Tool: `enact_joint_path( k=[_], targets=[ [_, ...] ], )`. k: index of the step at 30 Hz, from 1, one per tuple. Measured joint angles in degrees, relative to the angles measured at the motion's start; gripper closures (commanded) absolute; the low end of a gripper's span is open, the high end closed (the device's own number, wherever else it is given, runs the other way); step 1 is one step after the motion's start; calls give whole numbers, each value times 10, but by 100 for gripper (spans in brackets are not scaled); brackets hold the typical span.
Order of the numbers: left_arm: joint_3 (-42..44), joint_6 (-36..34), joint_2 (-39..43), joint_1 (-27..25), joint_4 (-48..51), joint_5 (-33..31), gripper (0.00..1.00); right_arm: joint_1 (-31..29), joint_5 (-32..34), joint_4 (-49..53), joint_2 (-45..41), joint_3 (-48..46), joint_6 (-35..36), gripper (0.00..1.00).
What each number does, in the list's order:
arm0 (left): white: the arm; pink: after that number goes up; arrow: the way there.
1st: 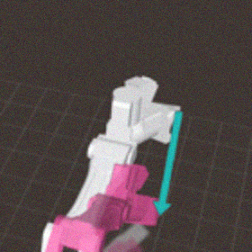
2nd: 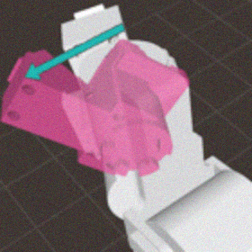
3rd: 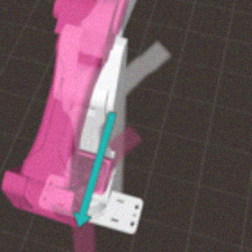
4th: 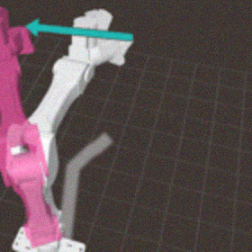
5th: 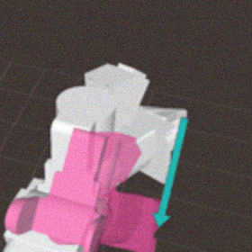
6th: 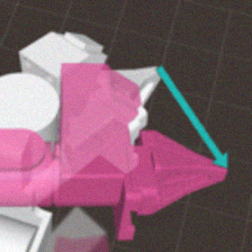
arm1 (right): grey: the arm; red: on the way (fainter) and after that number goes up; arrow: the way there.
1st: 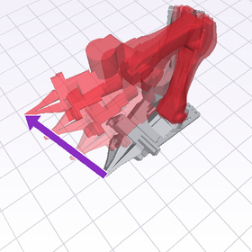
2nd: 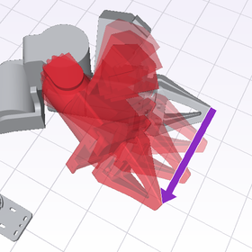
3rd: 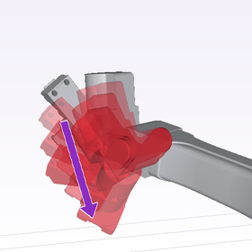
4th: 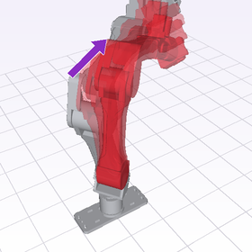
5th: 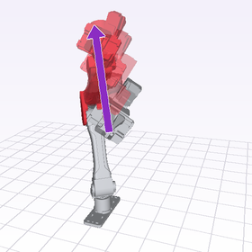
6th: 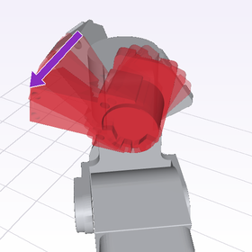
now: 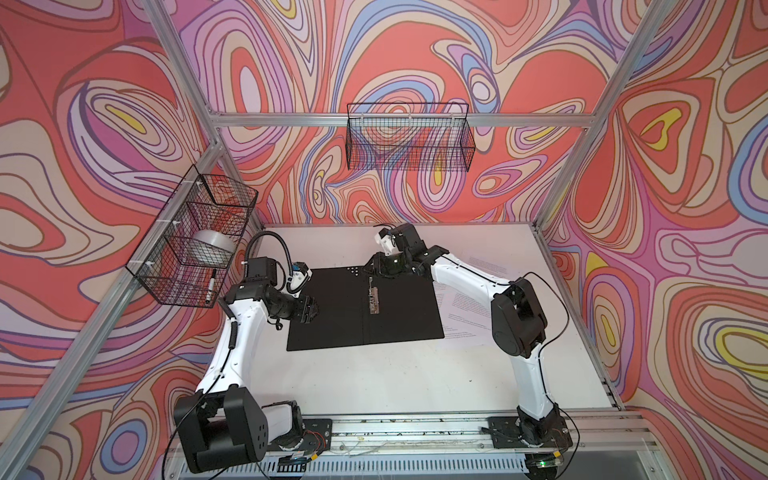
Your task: Put the files into the folder
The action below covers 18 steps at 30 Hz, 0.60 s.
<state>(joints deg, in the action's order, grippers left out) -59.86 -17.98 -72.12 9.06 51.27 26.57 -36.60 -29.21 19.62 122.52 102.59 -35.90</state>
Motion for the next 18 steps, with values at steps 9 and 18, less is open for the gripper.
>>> enact_joint_path(
  k=[9, 18],
  targets=[
    [0, 0, -29, 0, 0, 19, 38, 0, -11, -5, 65, 10, -1, 66],
    [1, 0, -31, 0, 0, 19, 38, 4, -14, 26, 155, 105, 8, 66]
  ],
)
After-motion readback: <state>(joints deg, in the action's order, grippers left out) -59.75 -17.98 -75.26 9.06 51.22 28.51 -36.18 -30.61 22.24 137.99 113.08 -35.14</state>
